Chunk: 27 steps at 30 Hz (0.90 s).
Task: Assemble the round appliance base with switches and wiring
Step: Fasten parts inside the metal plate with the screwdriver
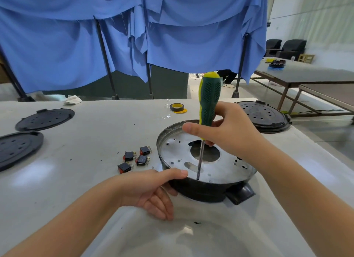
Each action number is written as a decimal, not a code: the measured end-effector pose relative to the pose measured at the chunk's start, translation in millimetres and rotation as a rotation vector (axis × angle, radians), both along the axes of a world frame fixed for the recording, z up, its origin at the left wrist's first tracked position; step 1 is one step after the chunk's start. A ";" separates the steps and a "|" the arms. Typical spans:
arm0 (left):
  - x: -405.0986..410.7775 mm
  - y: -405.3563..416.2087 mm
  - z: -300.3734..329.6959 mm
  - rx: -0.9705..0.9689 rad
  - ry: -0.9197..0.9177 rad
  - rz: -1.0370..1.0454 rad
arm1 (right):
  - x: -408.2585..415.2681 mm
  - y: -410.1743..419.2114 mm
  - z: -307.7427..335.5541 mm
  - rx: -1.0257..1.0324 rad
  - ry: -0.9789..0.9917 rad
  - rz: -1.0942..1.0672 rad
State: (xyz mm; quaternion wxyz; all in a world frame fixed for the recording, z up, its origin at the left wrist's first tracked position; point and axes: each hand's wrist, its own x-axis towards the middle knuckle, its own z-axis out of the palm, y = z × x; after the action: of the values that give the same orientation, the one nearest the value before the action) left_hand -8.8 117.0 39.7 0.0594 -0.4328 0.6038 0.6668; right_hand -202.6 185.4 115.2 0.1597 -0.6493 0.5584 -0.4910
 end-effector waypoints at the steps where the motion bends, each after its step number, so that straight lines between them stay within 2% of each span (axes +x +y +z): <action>1: 0.5 -0.7 0.9 -0.044 -0.027 -0.016 | 0.1 0.1 -1.1 0.007 0.003 0.002; 8: 5.6 -3.0 24.7 -0.404 -0.202 -0.038 | -0.4 1.9 -2.9 0.069 0.075 -0.046; 13: -2.9 -1.1 59.3 -0.713 -0.087 -0.126 | -1.2 2.9 7.1 0.151 0.135 0.021; 17: -19.2 -8.7 75.2 -0.785 -0.048 -0.250 | -4.0 2.0 17.0 0.161 0.140 0.084; 21: -32.5 -22.2 76.1 -0.787 -0.136 -0.477 | -13.3 0.8 25.0 0.105 0.106 0.097; 27: -65.0 -33.0 60.7 -0.818 -0.355 -0.641 | -19.1 -2.7 23.0 0.150 0.050 0.239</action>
State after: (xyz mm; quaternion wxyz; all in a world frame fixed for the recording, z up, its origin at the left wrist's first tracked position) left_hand -73.8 84.0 100.5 0.1873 -0.3208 0.8960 0.2432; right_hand -221.7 182.7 138.1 0.2513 -0.7095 0.5160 -0.4089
